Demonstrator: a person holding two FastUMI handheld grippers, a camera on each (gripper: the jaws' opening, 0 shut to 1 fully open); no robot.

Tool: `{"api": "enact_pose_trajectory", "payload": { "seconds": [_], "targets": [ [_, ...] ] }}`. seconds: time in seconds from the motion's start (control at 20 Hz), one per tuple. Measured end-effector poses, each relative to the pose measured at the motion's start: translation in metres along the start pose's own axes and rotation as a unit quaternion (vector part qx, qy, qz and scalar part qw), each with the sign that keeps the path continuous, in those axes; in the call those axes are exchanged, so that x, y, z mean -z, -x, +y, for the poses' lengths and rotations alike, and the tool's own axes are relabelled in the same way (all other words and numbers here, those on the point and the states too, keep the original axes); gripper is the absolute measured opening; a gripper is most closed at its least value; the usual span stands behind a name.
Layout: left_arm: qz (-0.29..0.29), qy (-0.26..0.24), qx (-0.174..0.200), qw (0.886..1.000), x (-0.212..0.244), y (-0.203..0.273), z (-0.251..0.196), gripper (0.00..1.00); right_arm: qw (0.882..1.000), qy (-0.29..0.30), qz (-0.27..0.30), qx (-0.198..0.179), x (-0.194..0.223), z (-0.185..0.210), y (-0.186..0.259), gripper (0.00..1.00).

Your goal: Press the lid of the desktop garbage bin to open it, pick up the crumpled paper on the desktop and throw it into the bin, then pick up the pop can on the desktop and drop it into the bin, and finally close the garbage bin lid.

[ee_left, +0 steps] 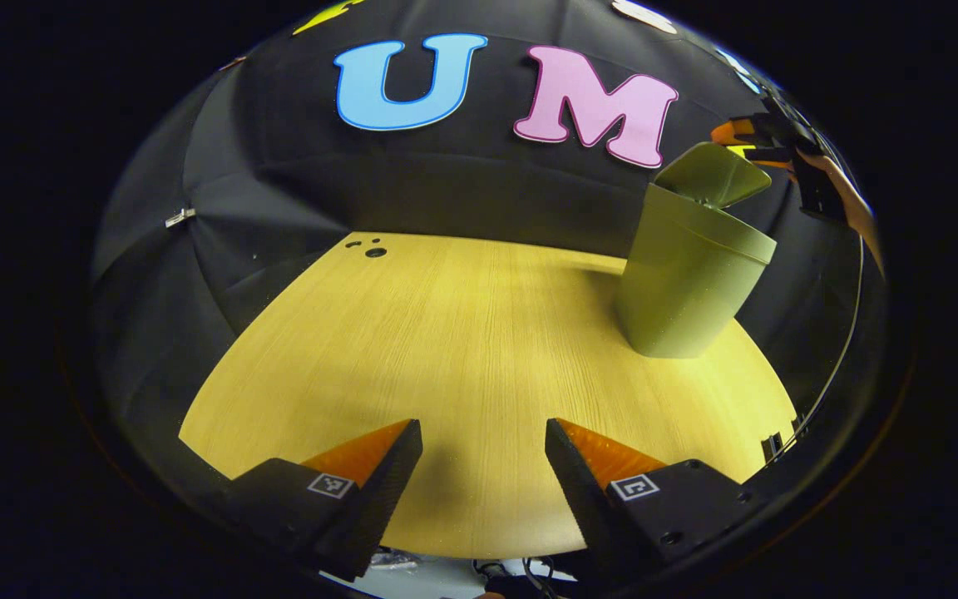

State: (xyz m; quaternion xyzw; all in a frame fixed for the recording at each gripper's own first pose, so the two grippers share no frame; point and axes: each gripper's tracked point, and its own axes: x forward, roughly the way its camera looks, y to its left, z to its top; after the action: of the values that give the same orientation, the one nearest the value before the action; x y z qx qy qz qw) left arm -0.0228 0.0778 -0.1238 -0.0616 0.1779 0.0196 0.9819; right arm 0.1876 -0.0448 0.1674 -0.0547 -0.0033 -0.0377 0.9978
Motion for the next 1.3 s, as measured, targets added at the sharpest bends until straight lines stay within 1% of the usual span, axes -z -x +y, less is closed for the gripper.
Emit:
{"api": "enact_pose_trajectory", "payload": {
  "seconds": [0.25,0.4,0.6,0.7,0.85,1.0,1.1,1.15,1.3],
  "targets": [
    [0.022,0.015,-0.005,1.0,0.025,0.012,0.014,0.96,0.999,-0.017,0.034,-0.001,0.054,0.004,0.008,0.98],
    [0.024,0.016,-0.008,1.0,0.029,0.018,0.017,0.96,0.998,-0.031,0.058,0.003,0.08,0.001,0.011,0.98],
    [0.02,0.008,-0.005,1.0,0.028,0.022,0.013,0.96,0.994,-0.07,0.083,0.003,0.108,0.004,0.013,0.98],
    [0.017,0.002,-0.002,1.0,0.027,0.023,0.011,0.96,0.994,-0.073,0.082,0.004,0.111,0.004,0.014,0.98],
    [0.015,-0.002,0.004,1.0,0.026,0.023,0.007,0.96,0.995,-0.056,0.079,0.004,0.112,0.004,0.013,0.99],
    [0.014,-0.004,0.007,1.0,0.027,0.023,0.004,0.96,0.994,-0.06,0.089,-0.006,0.117,0.005,0.011,0.99],
    [0.014,-0.004,0.01,1.0,0.027,0.023,0.001,0.96,0.994,-0.057,0.089,-0.013,0.118,0.007,0.012,0.99],
    [0.014,-0.005,0.012,1.0,0.028,0.023,0.001,0.96,0.994,-0.049,0.099,-0.018,0.125,0.006,0.015,0.99],
    [0.01,-0.01,0.015,1.0,0.026,0.025,-0.001,0.96,0.994,-0.055,0.09,-0.016,0.119,0.007,0.013,1.0]
  ]
}}
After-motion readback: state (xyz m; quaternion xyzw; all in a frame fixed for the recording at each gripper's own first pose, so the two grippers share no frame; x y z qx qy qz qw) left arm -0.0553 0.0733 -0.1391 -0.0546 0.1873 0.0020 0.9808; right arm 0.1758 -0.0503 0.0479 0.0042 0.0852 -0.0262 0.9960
